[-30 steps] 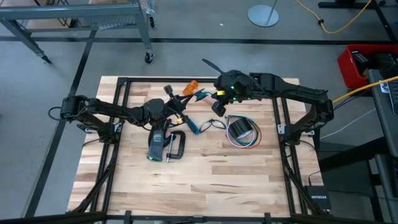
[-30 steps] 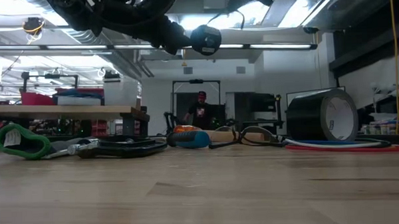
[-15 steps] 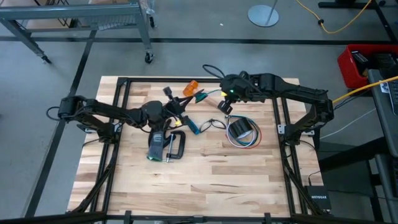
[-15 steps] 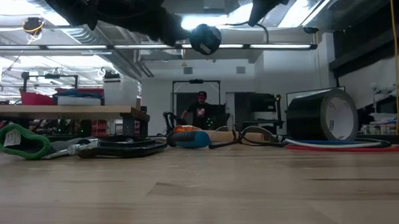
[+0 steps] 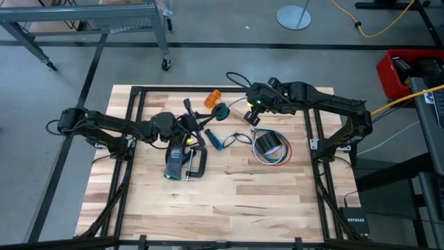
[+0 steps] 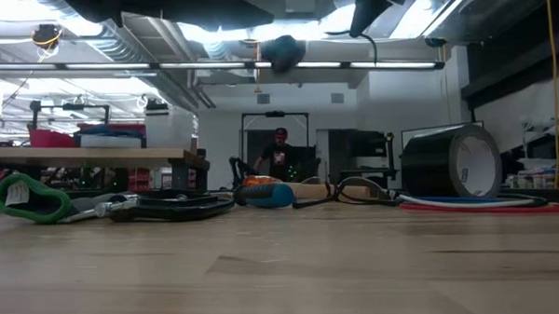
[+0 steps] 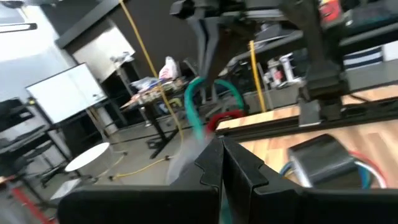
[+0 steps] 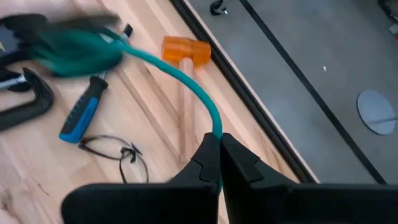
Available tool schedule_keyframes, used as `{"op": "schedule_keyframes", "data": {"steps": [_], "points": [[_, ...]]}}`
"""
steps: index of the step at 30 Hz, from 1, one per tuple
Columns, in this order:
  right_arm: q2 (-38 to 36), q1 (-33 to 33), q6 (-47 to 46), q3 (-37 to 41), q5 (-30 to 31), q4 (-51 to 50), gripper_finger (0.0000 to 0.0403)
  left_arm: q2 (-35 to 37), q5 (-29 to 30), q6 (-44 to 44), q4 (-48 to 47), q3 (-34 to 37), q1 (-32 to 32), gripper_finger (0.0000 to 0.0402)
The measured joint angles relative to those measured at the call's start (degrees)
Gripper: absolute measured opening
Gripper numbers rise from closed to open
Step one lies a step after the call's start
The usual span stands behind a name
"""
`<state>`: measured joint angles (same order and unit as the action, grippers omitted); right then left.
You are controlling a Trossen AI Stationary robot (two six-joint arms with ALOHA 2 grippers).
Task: Coil cords
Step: Coil the green wire onto the spool
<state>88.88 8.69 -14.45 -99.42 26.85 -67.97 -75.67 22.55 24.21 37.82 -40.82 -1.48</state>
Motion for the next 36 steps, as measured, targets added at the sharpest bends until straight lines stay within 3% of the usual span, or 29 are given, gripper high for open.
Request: {"op": "schedule_keyframes", "data": {"steps": [17, 26, 31, 36], "points": [[0.0, 0.0, 2.8, 0.0, -2.0, 3.4, 0.0001, 0.0, -0.6, 1.1, -1.8, 0.0, -0.4, 0.0001], [0.0, 0.0, 2.8, 0.0, -2.0, 3.5, 0.0001, 0.0, 3.4, 0.1, -4.7, 0.0, -0.5, 0.0001], [0.0, 0.0, 2.8, 0.0, -2.0, 3.5, 0.0002, 0.0, 3.6, -5.2, -7.8, 0.0, -1.7, 0.0008], [0.0, 0.0, 2.8, 0.0, -2.0, 3.5, 0.0014, 0.0, 3.6, -15.4, -18.5, 0.0, -4.4, 0.0041]]}}
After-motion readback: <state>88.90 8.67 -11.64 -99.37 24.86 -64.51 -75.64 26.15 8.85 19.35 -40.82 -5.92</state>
